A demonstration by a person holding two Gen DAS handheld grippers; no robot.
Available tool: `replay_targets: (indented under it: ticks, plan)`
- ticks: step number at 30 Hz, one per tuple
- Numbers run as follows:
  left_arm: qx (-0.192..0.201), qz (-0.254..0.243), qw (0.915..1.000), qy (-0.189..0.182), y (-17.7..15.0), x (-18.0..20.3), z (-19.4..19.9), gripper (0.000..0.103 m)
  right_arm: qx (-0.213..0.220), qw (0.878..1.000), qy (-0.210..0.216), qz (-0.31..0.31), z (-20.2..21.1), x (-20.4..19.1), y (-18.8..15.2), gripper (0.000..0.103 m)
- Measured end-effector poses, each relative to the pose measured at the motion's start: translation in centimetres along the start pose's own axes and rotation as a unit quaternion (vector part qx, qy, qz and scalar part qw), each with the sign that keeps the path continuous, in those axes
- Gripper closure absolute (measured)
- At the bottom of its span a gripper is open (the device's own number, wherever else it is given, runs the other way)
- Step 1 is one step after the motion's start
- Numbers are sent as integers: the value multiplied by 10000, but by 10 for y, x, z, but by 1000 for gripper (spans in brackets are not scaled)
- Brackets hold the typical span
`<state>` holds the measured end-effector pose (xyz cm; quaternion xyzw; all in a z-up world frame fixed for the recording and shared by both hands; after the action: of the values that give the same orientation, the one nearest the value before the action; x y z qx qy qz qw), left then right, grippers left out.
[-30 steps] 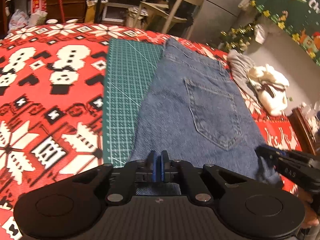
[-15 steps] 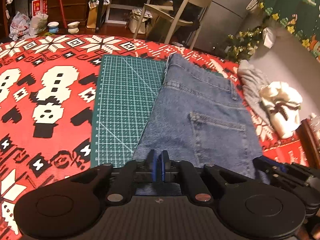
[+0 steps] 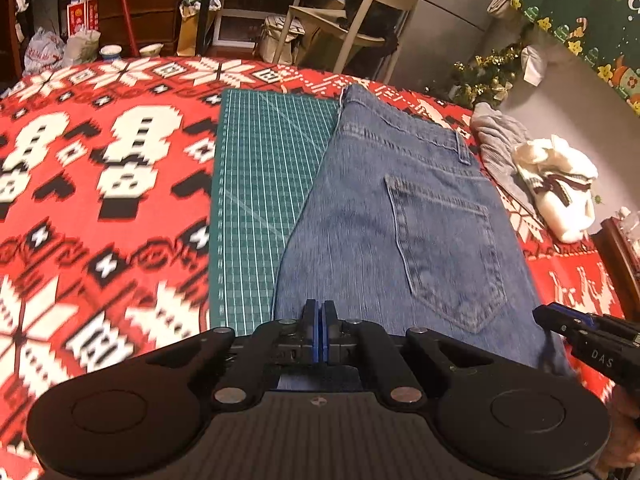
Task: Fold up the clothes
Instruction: 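Close both grippers on the cuffed hem of the denim shorts, then hold the cuffed hem with both closed grippers against the mat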
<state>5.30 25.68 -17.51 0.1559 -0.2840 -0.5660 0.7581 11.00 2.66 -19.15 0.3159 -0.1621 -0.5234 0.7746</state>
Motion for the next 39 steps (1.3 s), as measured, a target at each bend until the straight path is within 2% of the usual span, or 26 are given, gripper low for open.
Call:
replay_targets:
  ticks: [9,13,17,20,26,31,39]
  plan:
    - [-64,88,9999,-74,-26,-4,19,99,-144,9997,-131,131,25,12,-27,85]
    - [9,226,9993,-287,-26,0,32,98,40,9997,-115,228,39,7,-24,85]
    - [149,184,9973,-695,-14,22,37,98,209,9993,99,295,43,-12,-12,85]
    - [68,-19,9963,-853,-7,48,23,98,240,9980,399,436,35,-37,-4,85]
    - [-326,-351,9957,-791,-19,77,-12,98,37,9956,717,605,9,-72,-4,85]
    - [-184,-556,9959,-695,-27,78,-12,98,74,9943,755,750,7,-72,-18,85]
    - [-268,-582,9954,-712,-33,76,-6,98,13,9940,703,842,21,-63,-34,85]
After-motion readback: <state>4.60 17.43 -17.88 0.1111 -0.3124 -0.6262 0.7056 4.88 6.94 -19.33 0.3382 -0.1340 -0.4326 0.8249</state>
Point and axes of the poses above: each gripper's, at about its wrist camera, not at the fingertips, and z roughly against the way its jaws point, x to its right, y to its top, the point moved 5 cm from there along -z, roughly the way its jaws point, and after that the axes turned 2 degrees about -z, right-handed, at the moved point
